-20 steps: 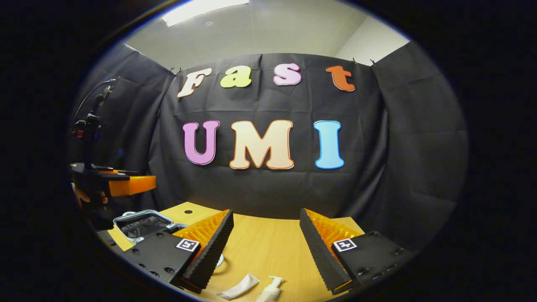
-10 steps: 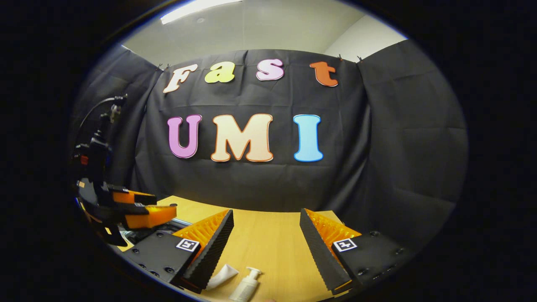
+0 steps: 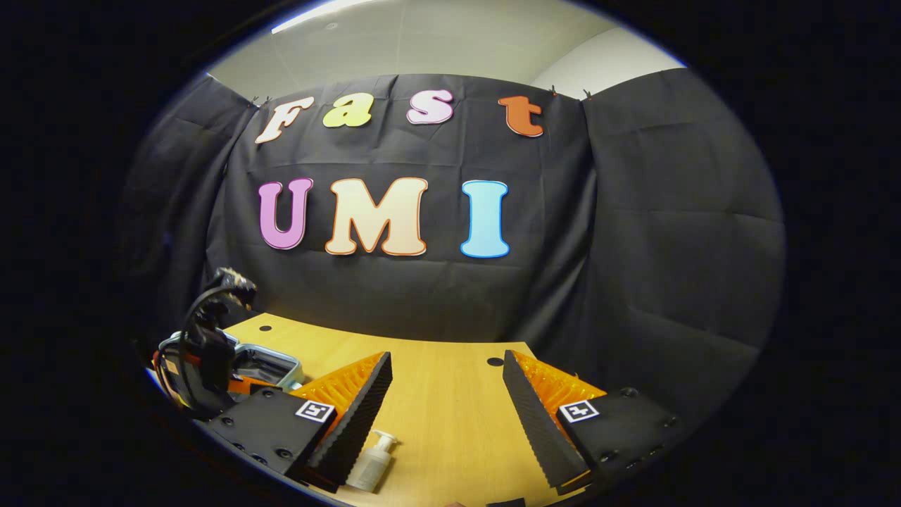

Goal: First open the suitcase, pack the skin care products into it, and then close the suitcase.

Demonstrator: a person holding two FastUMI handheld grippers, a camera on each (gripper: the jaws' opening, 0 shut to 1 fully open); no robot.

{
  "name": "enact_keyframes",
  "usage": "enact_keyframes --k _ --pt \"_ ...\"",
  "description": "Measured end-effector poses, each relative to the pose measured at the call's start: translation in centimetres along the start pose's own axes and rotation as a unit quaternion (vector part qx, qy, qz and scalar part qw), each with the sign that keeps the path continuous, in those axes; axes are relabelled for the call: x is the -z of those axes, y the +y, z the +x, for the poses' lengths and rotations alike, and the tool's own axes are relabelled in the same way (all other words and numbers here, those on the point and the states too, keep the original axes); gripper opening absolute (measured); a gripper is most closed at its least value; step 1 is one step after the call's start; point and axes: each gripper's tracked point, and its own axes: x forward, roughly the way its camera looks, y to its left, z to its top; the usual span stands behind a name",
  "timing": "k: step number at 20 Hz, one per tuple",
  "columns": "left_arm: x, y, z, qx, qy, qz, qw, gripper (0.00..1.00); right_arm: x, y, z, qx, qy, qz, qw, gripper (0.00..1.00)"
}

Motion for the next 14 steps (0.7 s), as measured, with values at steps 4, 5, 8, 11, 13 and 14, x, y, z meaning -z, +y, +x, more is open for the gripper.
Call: enact_keyframes --k 4,5,8,11,13,14 --pt "4.3 -1.0 2.6 0.005 0.056 -0.013 0.998 0.95 1.1 -2.2 -0.1 0.016 0.015 -0.001 1.000 1.00" --pt "5.2 -1.2 3.2 0.003 0.065 -0.013 0.998 0.95 1.2 -2.6 -0.1 0.019 0.018 -0.002 1.000 1.00" --pt "7.6 -1.7 4.2 0.002 0.096 -0.013 0.995 0.96 1.9 -3.2 -0.1 0.023 0.027 -0.002 0.999 1.00" --pt "9.4 -1.8 4.9 0.002 0.118 -0.008 0.993 0.96 2.2 -3.4 -0.1 0.023 0.032 -0.008 0.999 1.00" --pt "10.7 -1.8 5.4 -0.002 0.136 -0.005 0.991 0.95 2.3 -3.6 -0.3 0.025 0.034 -0.009 0.999 1.00" --pt "10.7 -1.3 5.5 -0.011 0.130 0.008 0.991 0.95 2.4 -3.7 -0.3 0.027 0.034 -0.009 0.999 1.00"
